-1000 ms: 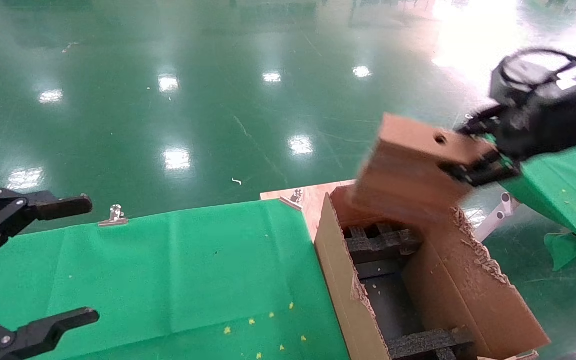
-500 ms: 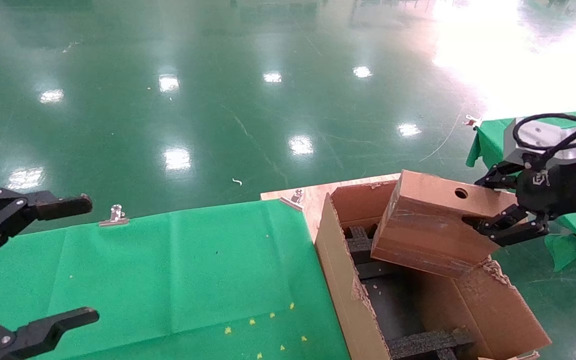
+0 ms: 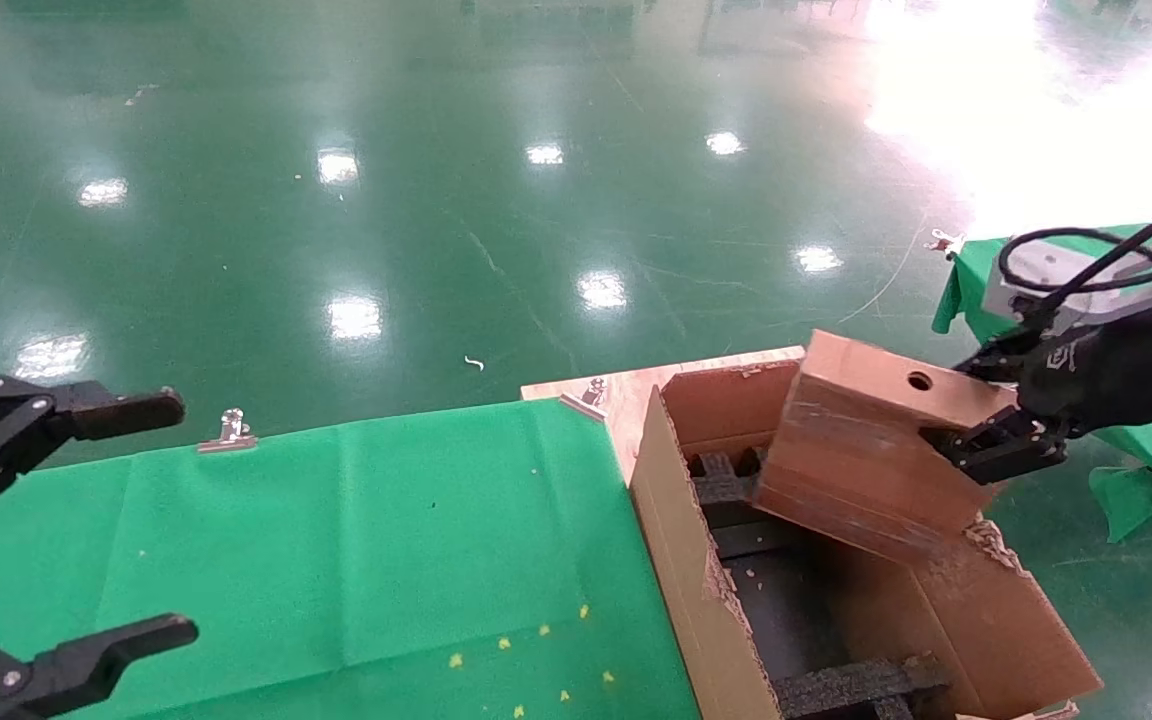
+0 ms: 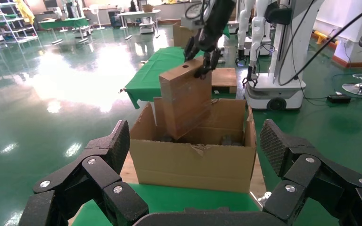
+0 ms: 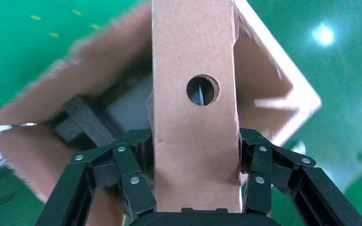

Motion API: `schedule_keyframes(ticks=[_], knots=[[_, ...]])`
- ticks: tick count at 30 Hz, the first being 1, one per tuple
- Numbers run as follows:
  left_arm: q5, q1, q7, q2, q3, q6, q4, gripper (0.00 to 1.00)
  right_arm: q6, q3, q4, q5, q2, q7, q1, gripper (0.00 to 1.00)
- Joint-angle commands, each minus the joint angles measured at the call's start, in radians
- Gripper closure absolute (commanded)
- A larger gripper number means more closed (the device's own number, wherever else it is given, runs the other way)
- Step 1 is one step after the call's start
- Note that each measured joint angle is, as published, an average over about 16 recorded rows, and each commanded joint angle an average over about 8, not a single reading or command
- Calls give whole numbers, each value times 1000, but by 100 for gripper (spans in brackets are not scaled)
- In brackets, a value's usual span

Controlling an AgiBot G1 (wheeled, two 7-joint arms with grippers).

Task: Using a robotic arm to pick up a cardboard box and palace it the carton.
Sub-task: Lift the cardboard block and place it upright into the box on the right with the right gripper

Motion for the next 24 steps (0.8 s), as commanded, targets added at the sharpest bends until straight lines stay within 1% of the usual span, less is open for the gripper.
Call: schedule_keyframes(ticks=[1, 7, 10, 13, 16, 18, 22, 24], knots=[[0, 0, 0, 0, 0, 0, 0, 0, 43, -13, 45, -30, 12, 73, -13, 100], [0, 0, 0, 0, 0, 0, 0, 0, 167, -46, 225, -144, 77, 429, -49, 100], [0, 0, 0, 0, 0, 0, 0, 0, 203, -60, 268, -200, 91, 584, -63, 100], [0, 0, 0, 0, 1, 0, 0, 0, 224, -70, 280, -234, 95, 703, -75, 100], [0, 0, 0, 0, 1, 0, 0, 0, 239, -76, 285, -243, 100, 783, -84, 100], [0, 0, 0, 0, 1, 0, 0, 0, 248, -77, 289, -238, 106, 817, -88, 100], [-1, 0, 0, 0, 1, 0, 0, 0, 258, -76, 293, -229, 112, 841, -91, 100], [-1, 0, 0, 0, 1, 0, 0, 0, 258, -76, 288, -226, 111, 835, -92, 100]])
